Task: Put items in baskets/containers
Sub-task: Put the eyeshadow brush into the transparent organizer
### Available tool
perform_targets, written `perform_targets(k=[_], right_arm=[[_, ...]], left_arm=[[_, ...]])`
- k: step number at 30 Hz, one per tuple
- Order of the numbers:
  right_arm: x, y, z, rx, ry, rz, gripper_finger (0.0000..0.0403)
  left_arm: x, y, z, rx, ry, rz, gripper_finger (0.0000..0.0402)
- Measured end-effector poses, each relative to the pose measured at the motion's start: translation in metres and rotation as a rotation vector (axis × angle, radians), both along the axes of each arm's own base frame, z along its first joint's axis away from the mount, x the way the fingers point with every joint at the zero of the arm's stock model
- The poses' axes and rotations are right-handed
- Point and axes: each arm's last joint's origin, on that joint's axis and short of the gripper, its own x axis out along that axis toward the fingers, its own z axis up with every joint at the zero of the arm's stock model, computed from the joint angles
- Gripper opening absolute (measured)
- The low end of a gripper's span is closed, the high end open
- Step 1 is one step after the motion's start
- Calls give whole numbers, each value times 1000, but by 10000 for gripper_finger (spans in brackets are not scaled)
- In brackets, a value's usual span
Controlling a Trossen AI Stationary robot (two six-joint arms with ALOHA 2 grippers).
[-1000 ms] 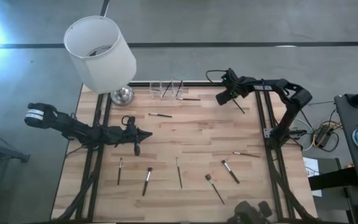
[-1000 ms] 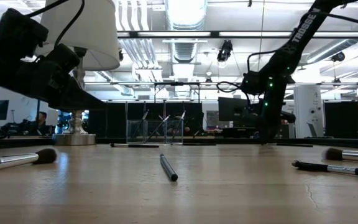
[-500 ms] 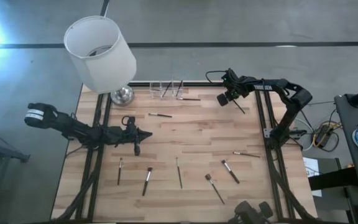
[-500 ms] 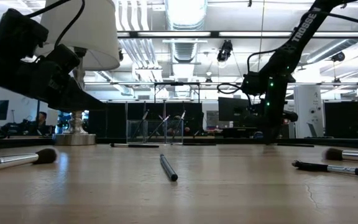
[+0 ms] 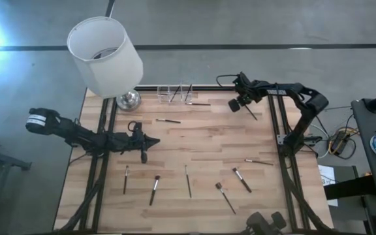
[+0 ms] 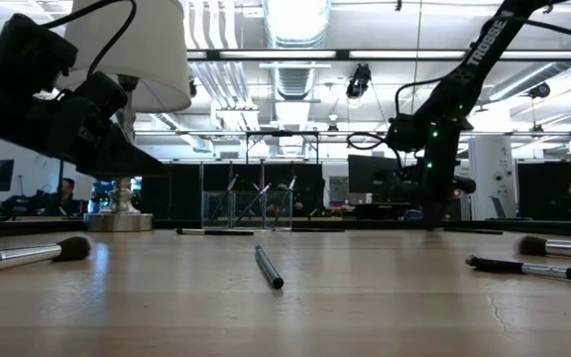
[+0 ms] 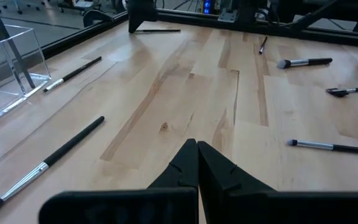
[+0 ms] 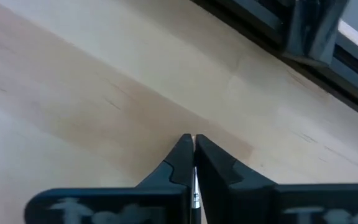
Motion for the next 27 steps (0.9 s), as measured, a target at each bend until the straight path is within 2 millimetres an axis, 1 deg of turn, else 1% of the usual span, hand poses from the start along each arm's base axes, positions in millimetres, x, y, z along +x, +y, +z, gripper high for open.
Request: perform_targets(k=[5, 8, 12, 16, 19, 22, 27], right_arm=[[2, 4, 13, -36, -25, 26, 9], [5, 12, 24, -68, -49, 58, 9], [10, 26, 43, -124, -97, 117, 9], [13, 46, 64, -188, -163, 170, 9], [17, 63, 79, -264, -257, 210, 9], [24, 80, 90, -337, -384, 276, 8], [42, 107, 96, -485, -636, 367, 8]], left_arm=[[0, 0, 0, 0, 4, 0, 0], [0, 0, 0, 0, 4, 0, 0], [0, 0, 0, 0, 4, 0, 0], [0, 0, 0, 0, 4, 0, 0], [0, 0, 0, 0, 3, 0, 0], [0, 0, 0, 0, 1, 0, 0], [0, 0, 0, 0, 1, 0, 0]])
